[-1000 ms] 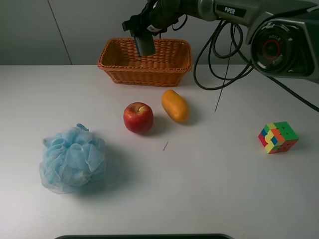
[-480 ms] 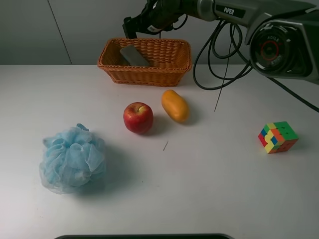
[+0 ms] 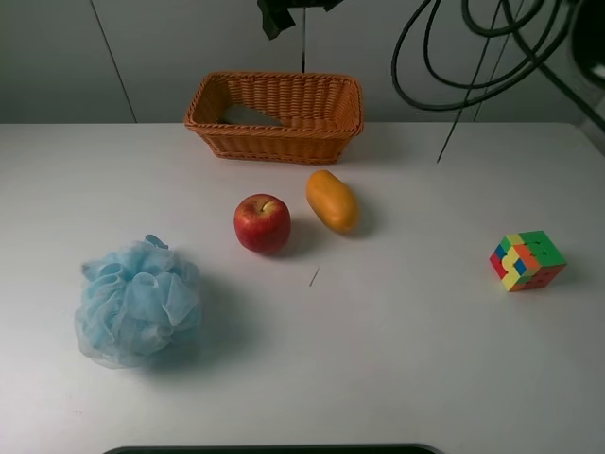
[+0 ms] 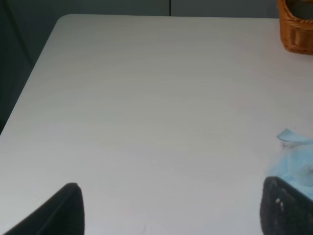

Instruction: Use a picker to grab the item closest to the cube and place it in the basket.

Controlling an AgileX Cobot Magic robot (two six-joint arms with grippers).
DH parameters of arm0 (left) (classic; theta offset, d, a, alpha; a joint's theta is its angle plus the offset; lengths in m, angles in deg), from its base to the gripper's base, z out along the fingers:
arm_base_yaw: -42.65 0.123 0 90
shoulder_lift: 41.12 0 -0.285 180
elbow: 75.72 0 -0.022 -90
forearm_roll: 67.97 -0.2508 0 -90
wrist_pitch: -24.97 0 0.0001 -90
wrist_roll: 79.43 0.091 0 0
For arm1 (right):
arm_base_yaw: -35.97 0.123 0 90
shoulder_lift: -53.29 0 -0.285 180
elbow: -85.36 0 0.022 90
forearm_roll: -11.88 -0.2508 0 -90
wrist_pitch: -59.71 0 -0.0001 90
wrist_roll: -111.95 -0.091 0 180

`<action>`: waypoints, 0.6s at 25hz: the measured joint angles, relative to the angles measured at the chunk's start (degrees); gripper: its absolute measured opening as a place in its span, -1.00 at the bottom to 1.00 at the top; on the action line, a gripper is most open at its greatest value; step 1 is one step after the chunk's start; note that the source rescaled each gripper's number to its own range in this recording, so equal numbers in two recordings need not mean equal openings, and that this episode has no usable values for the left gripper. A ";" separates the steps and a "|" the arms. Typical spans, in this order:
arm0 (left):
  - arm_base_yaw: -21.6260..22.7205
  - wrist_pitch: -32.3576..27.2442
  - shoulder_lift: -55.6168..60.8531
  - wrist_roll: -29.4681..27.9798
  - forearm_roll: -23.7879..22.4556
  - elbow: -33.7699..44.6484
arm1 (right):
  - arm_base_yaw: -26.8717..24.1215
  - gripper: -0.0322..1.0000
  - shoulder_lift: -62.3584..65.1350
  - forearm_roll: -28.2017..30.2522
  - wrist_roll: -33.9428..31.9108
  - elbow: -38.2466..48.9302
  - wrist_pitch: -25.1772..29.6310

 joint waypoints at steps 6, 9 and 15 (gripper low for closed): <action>0.00 0.00 0.00 0.00 0.00 0.00 | -5.51 1.00 14.89 0.95 1.02 -0.08 12.72; 0.00 0.00 0.00 0.00 0.00 0.00 | -8.85 1.00 22.73 0.99 1.02 0.58 13.15; 0.00 0.00 0.00 0.00 0.00 0.00 | -13.30 1.00 39.78 3.67 1.13 7.21 13.37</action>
